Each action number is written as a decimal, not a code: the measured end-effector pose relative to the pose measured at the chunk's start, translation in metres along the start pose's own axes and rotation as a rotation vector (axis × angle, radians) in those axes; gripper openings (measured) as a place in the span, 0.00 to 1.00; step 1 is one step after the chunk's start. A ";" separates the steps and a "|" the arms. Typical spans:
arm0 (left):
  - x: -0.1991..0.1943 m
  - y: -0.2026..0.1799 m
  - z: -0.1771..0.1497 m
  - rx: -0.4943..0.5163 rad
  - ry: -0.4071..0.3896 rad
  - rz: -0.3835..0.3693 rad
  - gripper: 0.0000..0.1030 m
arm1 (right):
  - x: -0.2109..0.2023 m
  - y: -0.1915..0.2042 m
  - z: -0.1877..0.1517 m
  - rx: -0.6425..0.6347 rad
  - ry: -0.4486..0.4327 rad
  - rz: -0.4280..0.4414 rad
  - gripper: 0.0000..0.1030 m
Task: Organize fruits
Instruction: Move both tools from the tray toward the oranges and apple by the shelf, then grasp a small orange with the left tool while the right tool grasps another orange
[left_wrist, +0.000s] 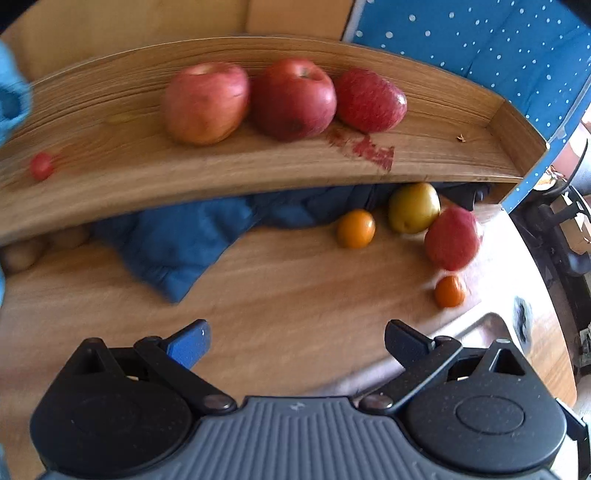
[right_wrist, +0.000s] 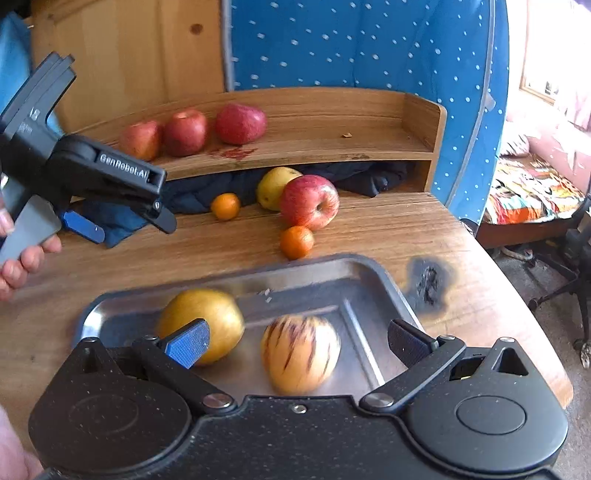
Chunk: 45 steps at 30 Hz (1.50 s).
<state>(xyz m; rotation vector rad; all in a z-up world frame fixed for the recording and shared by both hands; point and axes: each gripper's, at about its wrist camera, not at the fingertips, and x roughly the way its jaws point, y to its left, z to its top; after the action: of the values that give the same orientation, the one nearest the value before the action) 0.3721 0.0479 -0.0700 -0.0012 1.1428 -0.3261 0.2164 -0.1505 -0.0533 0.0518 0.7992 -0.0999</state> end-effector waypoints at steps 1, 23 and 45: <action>0.006 -0.001 0.005 0.011 -0.004 -0.008 0.99 | 0.006 -0.002 0.007 0.011 0.005 -0.001 0.99; 0.076 -0.027 0.046 0.158 -0.031 -0.171 0.92 | 0.120 0.007 0.075 -0.073 0.148 -0.044 0.79; 0.074 -0.022 0.055 0.102 -0.054 -0.206 0.35 | 0.132 0.015 0.074 -0.052 0.134 -0.034 0.34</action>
<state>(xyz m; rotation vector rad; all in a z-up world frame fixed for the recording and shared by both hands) 0.4430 -0.0005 -0.1095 -0.0380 1.0731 -0.5643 0.3617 -0.1510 -0.0964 -0.0039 0.9366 -0.1085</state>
